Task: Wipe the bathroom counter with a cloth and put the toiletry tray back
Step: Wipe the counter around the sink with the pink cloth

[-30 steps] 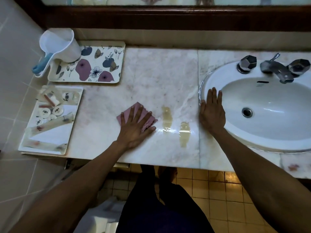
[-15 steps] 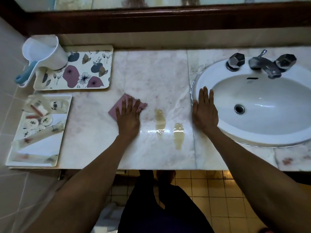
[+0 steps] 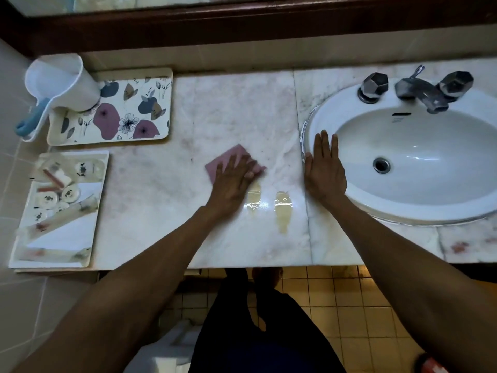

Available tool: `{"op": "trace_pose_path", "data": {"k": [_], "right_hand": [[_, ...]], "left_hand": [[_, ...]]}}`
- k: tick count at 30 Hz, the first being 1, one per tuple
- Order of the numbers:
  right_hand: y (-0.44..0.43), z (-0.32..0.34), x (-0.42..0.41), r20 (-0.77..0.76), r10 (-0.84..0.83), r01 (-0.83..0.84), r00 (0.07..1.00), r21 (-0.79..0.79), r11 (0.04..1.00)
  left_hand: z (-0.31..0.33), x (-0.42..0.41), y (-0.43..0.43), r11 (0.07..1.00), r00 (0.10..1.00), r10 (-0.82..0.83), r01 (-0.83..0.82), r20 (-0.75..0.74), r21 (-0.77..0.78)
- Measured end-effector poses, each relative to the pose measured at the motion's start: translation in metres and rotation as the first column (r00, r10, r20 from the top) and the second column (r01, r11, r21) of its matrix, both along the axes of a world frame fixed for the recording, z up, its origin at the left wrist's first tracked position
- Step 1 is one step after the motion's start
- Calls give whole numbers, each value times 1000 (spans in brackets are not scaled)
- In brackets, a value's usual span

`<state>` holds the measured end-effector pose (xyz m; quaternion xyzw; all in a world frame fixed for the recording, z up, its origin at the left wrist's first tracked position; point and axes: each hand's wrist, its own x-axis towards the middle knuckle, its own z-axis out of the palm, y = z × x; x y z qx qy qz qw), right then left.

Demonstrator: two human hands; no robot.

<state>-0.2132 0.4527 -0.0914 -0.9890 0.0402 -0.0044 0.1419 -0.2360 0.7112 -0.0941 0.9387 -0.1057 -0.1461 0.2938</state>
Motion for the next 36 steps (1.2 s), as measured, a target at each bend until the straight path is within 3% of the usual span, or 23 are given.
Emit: {"op": "trace_pose_path", "data": {"k": [3,6,9,11,15,26,31,33,36], "right_hand": [[-1,0,0,-12,1,-1,1000,-4,1000],[-1,1,1,-14,-6,6,1000,-6,1000],[0,0,1,-11,-9,9,1000,-20,1000],[0,0,1,-8,-9,9,1000,-24,1000],[2,1,1,-9,-7,7,1000,-38,999],[0,6,-2,-38,0,-1,999,-9,1000],[0,5,1,-48,10,-10,999,-3,1000],[1,5,1,-46,11,-12,999,-9,1000],[1,4,0,-41,14,-15,999,-26,1000]], "left_hand": [[2,-51,15,929,938,-341,328,55,169],[8,-64,47,841,860,-510,493,24,223],[5,-46,45,852,877,-479,456,33,256],[-3,-39,23,892,930,-357,310,91,329],[-7,-25,-16,949,981,-147,105,124,297],[-6,-35,60,912,962,-246,188,119,364],[-7,11,21,932,990,74,-111,119,344],[-10,-6,-3,934,989,16,-67,147,351],[-10,-57,2,926,968,-217,164,123,341]]}}
